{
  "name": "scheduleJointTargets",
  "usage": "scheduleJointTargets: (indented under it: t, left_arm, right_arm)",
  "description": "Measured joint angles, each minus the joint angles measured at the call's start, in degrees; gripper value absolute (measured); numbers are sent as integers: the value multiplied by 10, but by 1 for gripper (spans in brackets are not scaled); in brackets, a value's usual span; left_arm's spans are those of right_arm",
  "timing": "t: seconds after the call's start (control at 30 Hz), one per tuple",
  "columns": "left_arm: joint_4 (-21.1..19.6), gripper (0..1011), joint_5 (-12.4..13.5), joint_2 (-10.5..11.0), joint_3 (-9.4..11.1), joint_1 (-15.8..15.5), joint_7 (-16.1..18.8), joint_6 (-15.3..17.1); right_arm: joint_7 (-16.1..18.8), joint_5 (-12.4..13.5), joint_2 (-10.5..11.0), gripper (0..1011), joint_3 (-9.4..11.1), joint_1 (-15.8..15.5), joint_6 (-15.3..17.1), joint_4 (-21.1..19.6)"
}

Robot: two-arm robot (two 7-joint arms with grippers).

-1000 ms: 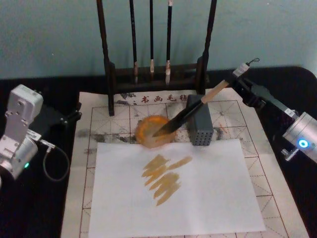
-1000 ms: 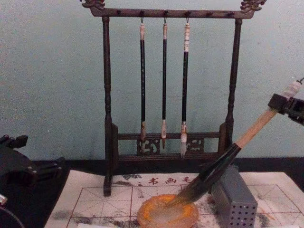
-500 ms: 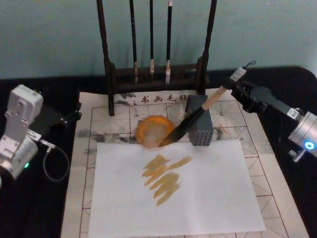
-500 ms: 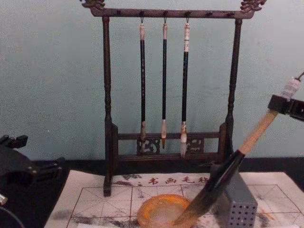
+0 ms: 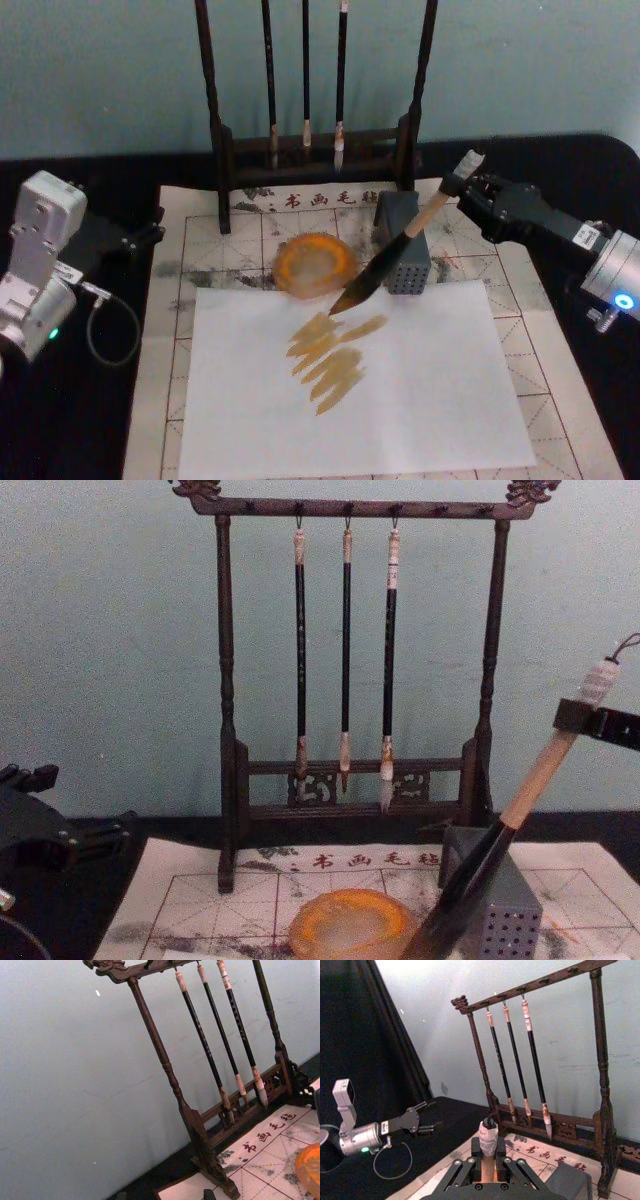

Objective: Pick up the brush from the inkstone, write on the paper, then place the brush back to its original position.

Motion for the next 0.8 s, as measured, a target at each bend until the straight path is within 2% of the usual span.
scheduleJointTargets:
  t: [0.33, 0.8]
  left_arm:
    - [0, 1001, 0, 0, 0, 0, 0, 0]
    - [0, 1001, 0, 0, 0, 0, 0, 0]
  right_arm:
    - [-2, -35, 4, 174, 0, -3, -5, -11]
    - [0, -64, 1, 174, 2, -7, -6, -18]
